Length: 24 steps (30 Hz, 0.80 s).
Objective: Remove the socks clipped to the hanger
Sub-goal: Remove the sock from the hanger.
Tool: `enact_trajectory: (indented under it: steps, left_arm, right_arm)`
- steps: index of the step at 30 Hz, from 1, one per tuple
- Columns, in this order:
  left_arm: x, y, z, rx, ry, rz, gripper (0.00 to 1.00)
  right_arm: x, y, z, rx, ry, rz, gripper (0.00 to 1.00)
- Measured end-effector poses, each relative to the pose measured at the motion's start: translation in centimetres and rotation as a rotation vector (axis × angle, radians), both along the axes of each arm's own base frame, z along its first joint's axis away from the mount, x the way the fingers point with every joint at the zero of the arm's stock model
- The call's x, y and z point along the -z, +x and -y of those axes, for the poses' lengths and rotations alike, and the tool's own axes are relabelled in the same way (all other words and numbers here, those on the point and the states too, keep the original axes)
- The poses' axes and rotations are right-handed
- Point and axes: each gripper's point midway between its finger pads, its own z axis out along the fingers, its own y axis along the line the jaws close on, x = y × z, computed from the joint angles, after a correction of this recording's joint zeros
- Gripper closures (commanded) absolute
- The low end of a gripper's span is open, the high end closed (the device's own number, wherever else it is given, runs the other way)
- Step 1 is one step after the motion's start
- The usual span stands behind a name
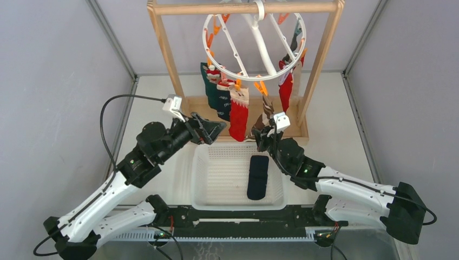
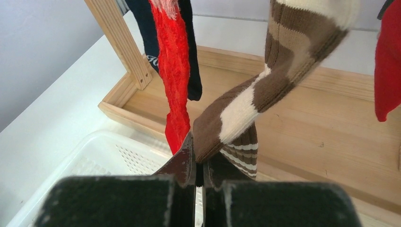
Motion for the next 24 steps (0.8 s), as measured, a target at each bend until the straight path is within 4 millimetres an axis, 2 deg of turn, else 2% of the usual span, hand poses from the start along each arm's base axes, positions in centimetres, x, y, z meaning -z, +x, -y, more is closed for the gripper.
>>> enact_trajectory:
  steps: [11, 17, 24]
  left_arm:
    - [-2.6, 0.8, 2.8, 0.054, -0.061, 0.016, 0.00]
    - [-4.4, 1.1, 5.1, 0.121, -0.098, 0.062, 0.00]
    - [-4.8, 1.2, 7.6, 0.180, -0.112, 0.082, 0.00]
  right_arm:
    - [0.0, -0.2, -0.1, 0.007, -0.009, 0.005, 1.00]
    - [0.0, -0.2, -0.1, 0.006, -0.009, 0.005, 1.00]
    - [0.0, -0.2, -0.1, 0.006, -0.009, 0.005, 1.00]
